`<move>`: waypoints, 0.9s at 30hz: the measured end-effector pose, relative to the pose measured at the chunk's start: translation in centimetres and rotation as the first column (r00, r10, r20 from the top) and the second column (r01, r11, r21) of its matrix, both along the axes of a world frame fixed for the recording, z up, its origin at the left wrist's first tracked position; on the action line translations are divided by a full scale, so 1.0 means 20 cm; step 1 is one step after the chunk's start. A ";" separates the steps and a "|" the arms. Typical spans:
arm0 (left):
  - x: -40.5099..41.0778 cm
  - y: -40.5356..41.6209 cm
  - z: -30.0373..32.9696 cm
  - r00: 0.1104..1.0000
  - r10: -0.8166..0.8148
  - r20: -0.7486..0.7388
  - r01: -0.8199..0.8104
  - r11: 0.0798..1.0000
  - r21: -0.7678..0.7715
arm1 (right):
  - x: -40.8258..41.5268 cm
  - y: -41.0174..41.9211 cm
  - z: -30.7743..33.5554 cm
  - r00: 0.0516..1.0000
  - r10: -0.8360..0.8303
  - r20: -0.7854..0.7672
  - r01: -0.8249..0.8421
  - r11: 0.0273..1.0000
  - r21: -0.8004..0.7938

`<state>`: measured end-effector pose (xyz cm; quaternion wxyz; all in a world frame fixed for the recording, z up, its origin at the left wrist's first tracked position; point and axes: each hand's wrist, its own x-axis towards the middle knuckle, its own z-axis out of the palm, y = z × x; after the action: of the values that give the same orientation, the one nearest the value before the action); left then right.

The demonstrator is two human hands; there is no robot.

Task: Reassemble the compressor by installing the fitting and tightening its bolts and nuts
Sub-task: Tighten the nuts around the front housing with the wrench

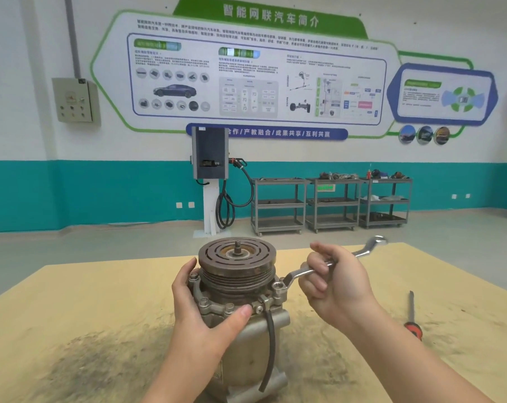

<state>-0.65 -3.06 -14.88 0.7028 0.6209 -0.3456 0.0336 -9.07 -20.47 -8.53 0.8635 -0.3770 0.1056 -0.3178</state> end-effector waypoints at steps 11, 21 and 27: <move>0.00 -0.01 -0.02 1.000 0.016 0.001 -0.016 1.000 -0.026 | -0.01 0.00 -0.11 0.997 0.041 0.067 -0.047 0.994 0.101; -0.02 -0.01 0.00 1.000 0.014 0.024 -0.013 1.000 -0.024 | -0.17 0.16 -0.08 0.949 -0.167 0.267 0.224 0.954 -0.199; 0.14 0.12 0.00 0.998 0.056 -0.009 -0.055 0.997 0.046 | -0.08 0.01 0.02 0.990 -0.133 0.054 0.139 0.981 -0.132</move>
<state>2.09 -0.58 -14.97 0.6889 0.6464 -0.3253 0.0422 -10.65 -20.36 -8.18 0.8142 -0.4197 0.0900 -0.3910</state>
